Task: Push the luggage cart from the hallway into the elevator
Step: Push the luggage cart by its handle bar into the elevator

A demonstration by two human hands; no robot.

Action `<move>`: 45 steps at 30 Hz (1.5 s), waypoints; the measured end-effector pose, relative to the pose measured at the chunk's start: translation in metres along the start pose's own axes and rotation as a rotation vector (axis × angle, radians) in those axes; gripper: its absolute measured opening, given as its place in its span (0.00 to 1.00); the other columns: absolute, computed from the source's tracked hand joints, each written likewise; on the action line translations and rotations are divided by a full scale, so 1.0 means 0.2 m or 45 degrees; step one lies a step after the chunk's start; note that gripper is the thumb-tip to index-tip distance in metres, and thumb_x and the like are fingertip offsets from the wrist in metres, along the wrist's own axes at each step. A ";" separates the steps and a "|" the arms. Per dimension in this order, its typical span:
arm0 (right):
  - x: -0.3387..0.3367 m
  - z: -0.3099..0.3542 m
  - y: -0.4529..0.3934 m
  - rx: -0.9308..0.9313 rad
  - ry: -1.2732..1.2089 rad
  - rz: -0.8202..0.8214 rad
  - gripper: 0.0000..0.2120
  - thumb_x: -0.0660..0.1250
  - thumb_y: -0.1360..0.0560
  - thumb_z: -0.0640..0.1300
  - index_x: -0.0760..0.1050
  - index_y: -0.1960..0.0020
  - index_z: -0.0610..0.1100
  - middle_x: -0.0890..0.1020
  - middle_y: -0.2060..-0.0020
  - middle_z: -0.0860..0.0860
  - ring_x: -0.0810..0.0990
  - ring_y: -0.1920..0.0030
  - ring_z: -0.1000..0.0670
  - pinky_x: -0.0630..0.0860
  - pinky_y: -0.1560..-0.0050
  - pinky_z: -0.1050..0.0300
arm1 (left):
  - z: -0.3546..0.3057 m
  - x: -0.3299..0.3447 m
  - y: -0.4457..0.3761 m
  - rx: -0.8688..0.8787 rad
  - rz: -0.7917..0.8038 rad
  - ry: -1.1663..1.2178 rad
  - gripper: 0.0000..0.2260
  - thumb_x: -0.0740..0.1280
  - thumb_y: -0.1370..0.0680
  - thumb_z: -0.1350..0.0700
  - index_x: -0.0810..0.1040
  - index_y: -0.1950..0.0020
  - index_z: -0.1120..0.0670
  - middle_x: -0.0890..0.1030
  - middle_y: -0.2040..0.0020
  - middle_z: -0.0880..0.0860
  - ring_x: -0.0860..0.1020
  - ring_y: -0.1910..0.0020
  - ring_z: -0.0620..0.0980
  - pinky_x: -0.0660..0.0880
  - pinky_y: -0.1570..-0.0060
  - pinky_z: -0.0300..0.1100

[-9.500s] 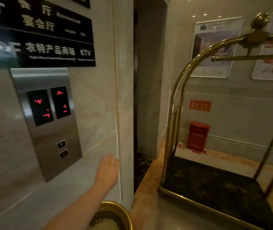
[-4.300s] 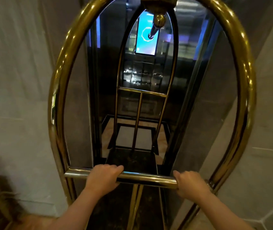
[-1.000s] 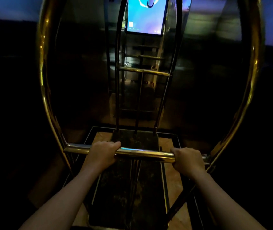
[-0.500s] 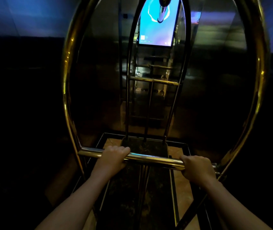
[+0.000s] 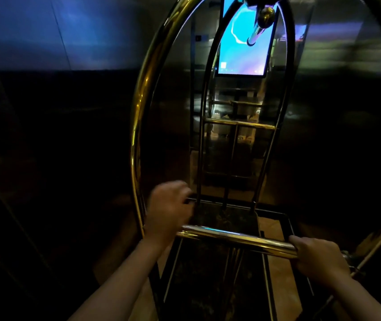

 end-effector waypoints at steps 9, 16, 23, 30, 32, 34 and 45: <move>-0.02 0.03 0.00 0.091 0.093 0.047 0.13 0.78 0.38 0.51 0.74 0.61 0.57 0.73 0.74 0.59 0.69 0.77 0.60 0.60 0.76 0.68 | 0.37 -0.36 -0.46 -0.709 -0.384 0.458 0.13 0.69 0.23 0.51 0.73 0.44 0.57 0.79 0.55 0.57 0.80 0.61 0.50 0.74 0.68 0.35; -0.12 0.07 -0.01 0.247 -0.437 0.217 0.17 0.73 0.31 0.48 0.70 0.47 0.59 0.72 0.56 0.60 0.73 0.54 0.58 0.71 0.58 0.64 | 0.39 -0.33 -0.44 -0.634 -0.458 0.470 0.07 0.66 0.21 0.50 0.70 0.49 0.50 0.77 0.64 0.55 0.76 0.71 0.37 0.70 0.76 0.28; -0.97 -0.11 0.05 0.415 -0.180 -1.306 0.17 0.70 0.29 0.35 0.72 0.42 0.40 0.76 0.45 0.38 0.72 0.43 0.39 0.64 0.42 0.51 | 0.38 -0.33 -0.43 -0.623 -0.476 0.447 0.14 0.65 0.21 0.47 0.72 0.43 0.56 0.78 0.60 0.57 0.78 0.68 0.48 0.72 0.74 0.30; -0.90 -0.35 -0.03 0.843 -0.933 -1.147 0.18 0.73 0.28 0.52 0.70 0.45 0.46 0.82 0.54 0.43 0.82 0.63 0.48 0.78 0.64 0.53 | 0.40 -0.31 -0.43 -0.666 -0.473 0.472 0.17 0.64 0.21 0.46 0.71 0.41 0.57 0.80 0.57 0.61 0.77 0.69 0.50 0.70 0.75 0.27; -0.89 -0.35 -0.04 0.874 -0.869 -1.172 0.12 0.72 0.26 0.50 0.69 0.53 0.47 0.81 0.62 0.45 0.80 0.69 0.49 0.78 0.69 0.53 | 0.39 -0.31 -0.43 -0.701 -0.497 0.472 0.18 0.64 0.21 0.45 0.71 0.41 0.57 0.80 0.56 0.62 0.78 0.66 0.56 0.69 0.75 0.28; -0.90 -0.33 -0.03 0.899 -0.810 -1.247 0.10 0.70 0.25 0.47 0.69 0.56 0.48 0.79 0.66 0.49 0.80 0.69 0.49 0.80 0.69 0.50 | 0.39 -0.32 -0.43 -0.764 -0.516 0.492 0.17 0.65 0.22 0.43 0.71 0.42 0.55 0.80 0.55 0.60 0.78 0.66 0.55 0.72 0.75 0.33; -0.88 -0.34 -0.06 0.983 -0.671 -1.313 0.07 0.68 0.25 0.43 0.74 0.52 0.40 0.78 0.63 0.45 0.76 0.64 0.47 0.70 0.67 0.56 | 0.39 -0.29 -0.43 -0.856 -0.470 0.407 0.18 0.64 0.23 0.41 0.71 0.42 0.53 0.80 0.54 0.59 0.79 0.64 0.57 0.78 0.66 0.54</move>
Point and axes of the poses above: each hand's wrist, its own y-axis away from the middle knuckle, its own x-axis out of the palm, z = x × y, the point moved 4 cm from there along -y, towards the middle knuckle
